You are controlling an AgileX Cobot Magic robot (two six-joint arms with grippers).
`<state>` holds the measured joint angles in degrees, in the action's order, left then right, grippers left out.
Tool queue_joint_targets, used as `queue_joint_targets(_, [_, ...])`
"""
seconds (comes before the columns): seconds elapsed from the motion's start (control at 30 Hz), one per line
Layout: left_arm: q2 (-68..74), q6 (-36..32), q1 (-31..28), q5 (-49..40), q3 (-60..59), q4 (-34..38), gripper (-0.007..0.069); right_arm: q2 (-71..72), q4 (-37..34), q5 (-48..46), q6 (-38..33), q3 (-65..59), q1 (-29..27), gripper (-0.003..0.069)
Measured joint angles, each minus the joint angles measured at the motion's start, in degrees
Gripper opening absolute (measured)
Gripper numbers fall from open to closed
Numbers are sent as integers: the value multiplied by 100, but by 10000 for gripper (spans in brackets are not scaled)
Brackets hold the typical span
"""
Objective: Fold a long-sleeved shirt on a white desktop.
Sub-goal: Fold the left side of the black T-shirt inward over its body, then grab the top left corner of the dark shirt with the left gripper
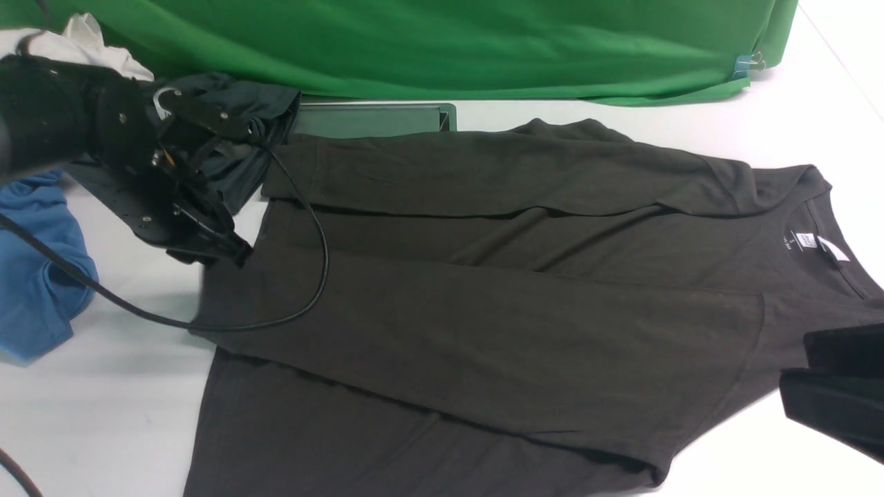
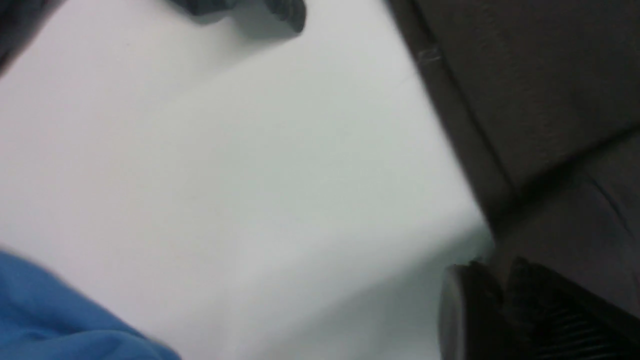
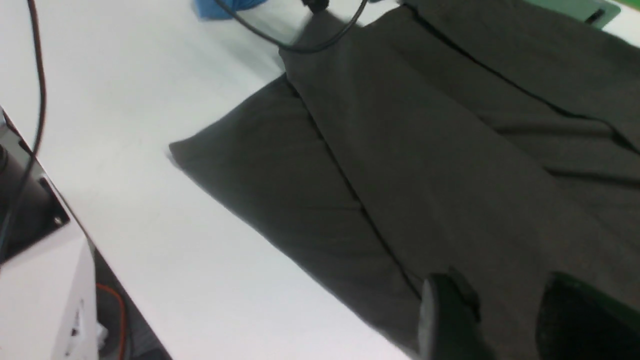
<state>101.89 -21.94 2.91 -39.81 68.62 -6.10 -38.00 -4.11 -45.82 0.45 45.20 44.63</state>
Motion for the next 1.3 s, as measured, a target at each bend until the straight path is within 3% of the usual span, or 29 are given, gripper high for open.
queue_joint_targets(0.13, [-83, 139, -5, -6, 0, -25, 329, -249, 186, -146, 638, 0, 0, 318])
queue_joint_targets(0.2, [-266, 470, -5, -155, 0, 200, 451, -683, 411, -470, 1073, 0, 0, 366])
queue_joint_targets(0.33, [-752, 665, 68, -425, 0, 840, 513, -1482, 519, -763, 1261, 0, 0, 405])
queue_joint_targets(0.43, [-1250, 705, 318, -850, -51, 1131, 447, -2182, 642, -787, 1318, 0, 0, 412])
queue_joint_targets(0.5, [-1649, 705, 638, -1080, -236, 1204, 340, -2679, 766, -794, 1434, 0, 0, 415])
queue_joint_targets(0.57, [-2191, 705, 996, -1188, -604, 1248, 173, -3151, 843, -742, 1533, 0, 0, 417])
queue_joint_targets(0.6, [-2243, 705, 1070, -1197, -644, 1264, 158, -3153, 848, -728, 1539, 0, 0, 417])
queue_joint_targets(0.67, [-3017, 705, 1564, -1151, -1282, 1432, 37, -3746, 871, -348, 1627, 0, -14, 417])
queue_joint_targets(0.9, [-4302, 705, 2039, -889, -2532, 1474, 18, -4835, 871, 301, 1709, 0, -580, 417])
queue_joint_targets(1.13, [-4850, 705, 2039, -959, -2897, 1029, 18, -5601, 674, 385, 1528, 0, -636, 390])
queue_joint_targets(1.2, [-4953, 705, 2039, -991, -2897, 913, 18, -5680, 461, 348, 1281, 17, -636, 265])
queue_joint_targets(1.3, [-4986, 712, 2039, -1042, -2897, 894, 18, -5686, 367, 326, 1171, 17, -636, 173])
